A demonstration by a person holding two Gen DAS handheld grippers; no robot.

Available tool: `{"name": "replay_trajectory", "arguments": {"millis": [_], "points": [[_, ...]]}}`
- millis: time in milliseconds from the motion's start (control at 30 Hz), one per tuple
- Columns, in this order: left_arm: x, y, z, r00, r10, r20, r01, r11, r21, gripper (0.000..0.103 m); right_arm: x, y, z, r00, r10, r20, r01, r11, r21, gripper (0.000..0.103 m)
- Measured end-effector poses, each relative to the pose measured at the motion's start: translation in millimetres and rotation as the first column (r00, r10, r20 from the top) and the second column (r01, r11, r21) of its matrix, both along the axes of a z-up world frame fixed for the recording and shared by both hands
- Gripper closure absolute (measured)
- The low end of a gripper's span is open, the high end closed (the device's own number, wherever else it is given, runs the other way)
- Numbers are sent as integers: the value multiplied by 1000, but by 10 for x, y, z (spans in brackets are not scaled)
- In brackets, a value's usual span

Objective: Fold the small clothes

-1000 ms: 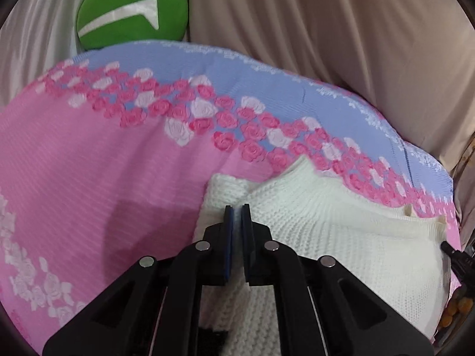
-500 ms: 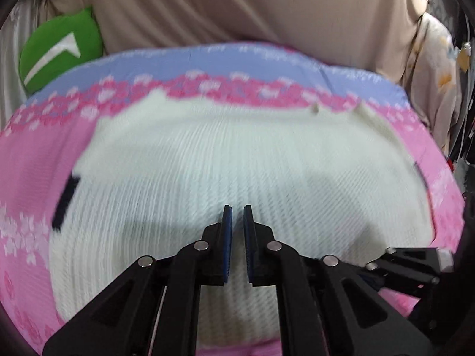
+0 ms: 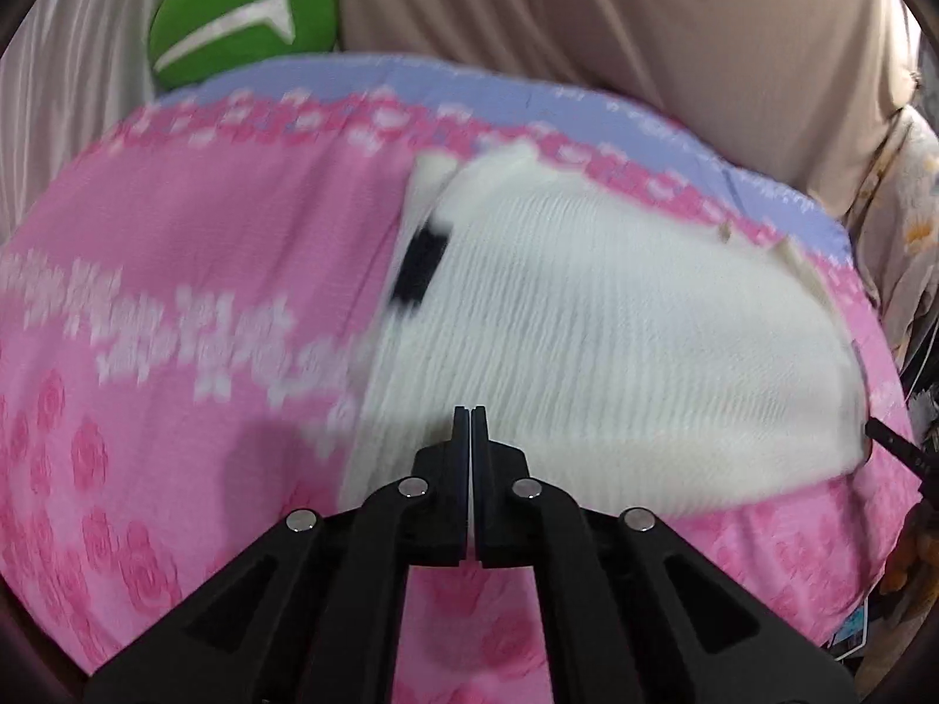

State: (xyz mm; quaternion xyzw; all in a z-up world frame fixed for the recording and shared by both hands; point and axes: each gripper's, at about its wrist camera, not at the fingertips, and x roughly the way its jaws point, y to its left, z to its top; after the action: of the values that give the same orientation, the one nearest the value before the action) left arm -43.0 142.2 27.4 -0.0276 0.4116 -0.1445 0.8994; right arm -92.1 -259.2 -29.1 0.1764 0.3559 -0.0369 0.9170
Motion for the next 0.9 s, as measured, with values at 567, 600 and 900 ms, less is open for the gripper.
{"name": "replay_trajectory", "arguments": {"millis": [567, 600, 900], "points": [[1742, -391, -151, 994, 94, -52, -97, 994, -57, 94, 1545, -109, 201, 993, -13, 117, 14, 1000, -6, 95], [1744, -357, -169, 993, 110, -41, -112, 992, -57, 96, 1547, -171, 221, 992, -35, 120, 38, 999, -17, 95], [1698, -460, -195, 991, 129, 31, -130, 991, 28, 95, 1630, -555, -102, 996, -87, 23, 82, 983, 167, 90]]}}
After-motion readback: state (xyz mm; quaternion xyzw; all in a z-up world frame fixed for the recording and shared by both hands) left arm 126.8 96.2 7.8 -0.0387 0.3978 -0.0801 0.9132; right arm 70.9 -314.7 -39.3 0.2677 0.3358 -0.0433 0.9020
